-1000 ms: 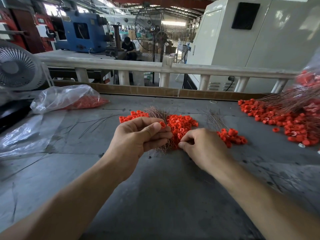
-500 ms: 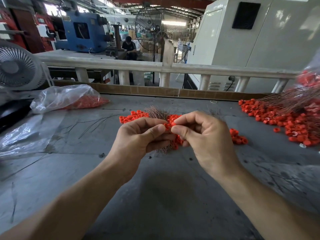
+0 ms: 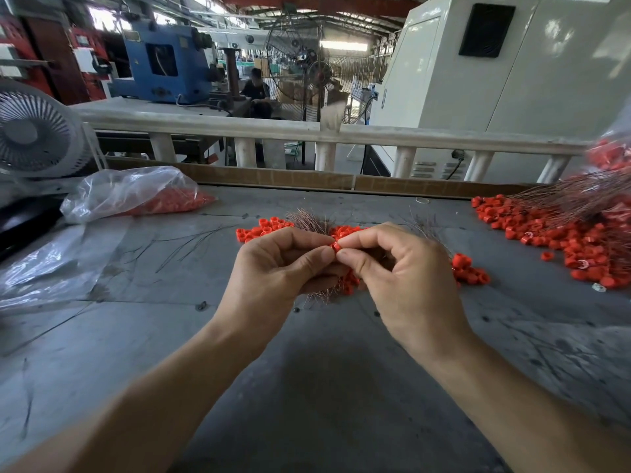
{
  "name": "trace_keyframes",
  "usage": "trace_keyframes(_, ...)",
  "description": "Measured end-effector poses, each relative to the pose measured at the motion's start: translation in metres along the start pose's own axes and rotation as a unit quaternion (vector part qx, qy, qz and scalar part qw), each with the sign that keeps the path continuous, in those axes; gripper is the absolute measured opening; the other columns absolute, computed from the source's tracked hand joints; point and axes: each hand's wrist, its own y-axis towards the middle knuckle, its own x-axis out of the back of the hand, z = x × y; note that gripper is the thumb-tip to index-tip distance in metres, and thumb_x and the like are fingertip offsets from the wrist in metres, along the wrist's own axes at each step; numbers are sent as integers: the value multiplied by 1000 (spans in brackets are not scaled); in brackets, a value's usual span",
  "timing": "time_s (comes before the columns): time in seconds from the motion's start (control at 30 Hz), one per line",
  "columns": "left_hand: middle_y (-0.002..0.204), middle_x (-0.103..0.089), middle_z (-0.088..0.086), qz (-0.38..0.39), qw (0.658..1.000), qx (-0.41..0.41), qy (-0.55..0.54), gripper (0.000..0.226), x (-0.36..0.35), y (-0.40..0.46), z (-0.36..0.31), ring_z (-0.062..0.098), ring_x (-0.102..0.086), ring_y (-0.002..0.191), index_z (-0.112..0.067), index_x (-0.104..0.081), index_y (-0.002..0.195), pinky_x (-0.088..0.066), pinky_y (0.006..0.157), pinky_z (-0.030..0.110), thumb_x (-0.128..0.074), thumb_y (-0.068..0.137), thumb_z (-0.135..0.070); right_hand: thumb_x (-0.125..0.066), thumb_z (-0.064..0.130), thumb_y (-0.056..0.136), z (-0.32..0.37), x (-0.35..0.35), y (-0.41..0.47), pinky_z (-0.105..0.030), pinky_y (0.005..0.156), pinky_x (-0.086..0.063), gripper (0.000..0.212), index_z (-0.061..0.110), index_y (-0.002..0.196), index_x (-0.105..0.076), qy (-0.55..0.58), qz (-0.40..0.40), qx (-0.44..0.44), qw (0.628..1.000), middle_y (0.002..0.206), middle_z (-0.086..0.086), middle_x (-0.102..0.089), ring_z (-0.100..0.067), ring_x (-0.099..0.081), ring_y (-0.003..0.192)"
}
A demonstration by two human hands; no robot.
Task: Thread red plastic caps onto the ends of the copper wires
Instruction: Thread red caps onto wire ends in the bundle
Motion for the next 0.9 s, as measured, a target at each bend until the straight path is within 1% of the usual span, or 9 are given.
trace_keyframes(0.33,88,-77,18,-15,1000,-19,6,21,-1,0,1,26,-76,82,-1,-73,97,-60,74,26,-72,79,-13,-81,8,84,-1,-2,1,-11,76,-49,11,18,90,-80,-39,-9,56,998,86,11,-70,-4,-67,85)
trace_keyframes(0.53,89,-77,17,-15,1000,-14,-2,16,-2,-1,2,26,-77,82,-6,-75,94,-61,74,27,-73,79,-13,-79,7,85,-2,-2,0,-13,76,-50,11,17,91,-80,-51,-8,76,996,87,10,-70,-5,-67,86)
trace_keyframes(0.67,90,-77,18,-19,999,11,-29,12,-1,-1,2,27,-76,84,-12,-79,87,-61,73,28,-74,77,-16,-79,7,86,-1,-2,1,-14,77,-50,11,16,92,-80,-59,0,91,994,89,9,-69,-5,-66,87)
trace_keyframes(0.73,90,-76,19,-23,998,27,-47,13,0,-1,3,27,-76,84,-11,-78,87,-61,72,28,-75,75,-16,-79,8,86,-1,-1,0,-18,78,-51,11,16,94,-80,-67,7,97,993,91,9,-68,-6,-65,87)
trace_keyframes(0.8,90,-76,20,-24,997,44,-62,15,0,-1,3,26,-76,84,-12,-78,87,-61,73,29,-77,73,-18,-80,14,86,-1,-1,-1,-26,76,-53,11,17,96,-78,-86,13,95,992,94,9,-66,-8,-63,87)
trace_keyframes(0.9,96,-75,22,-13,995,68,-72,24,-1,-2,2,28,-75,88,-10,-78,91,-61,75,32,-79,71,-23,-82,18,83,1,-6,-4,-36,74,-53,15,18,95,-73,-154,-4,102,983,95,9,-63,-12,-60,88)
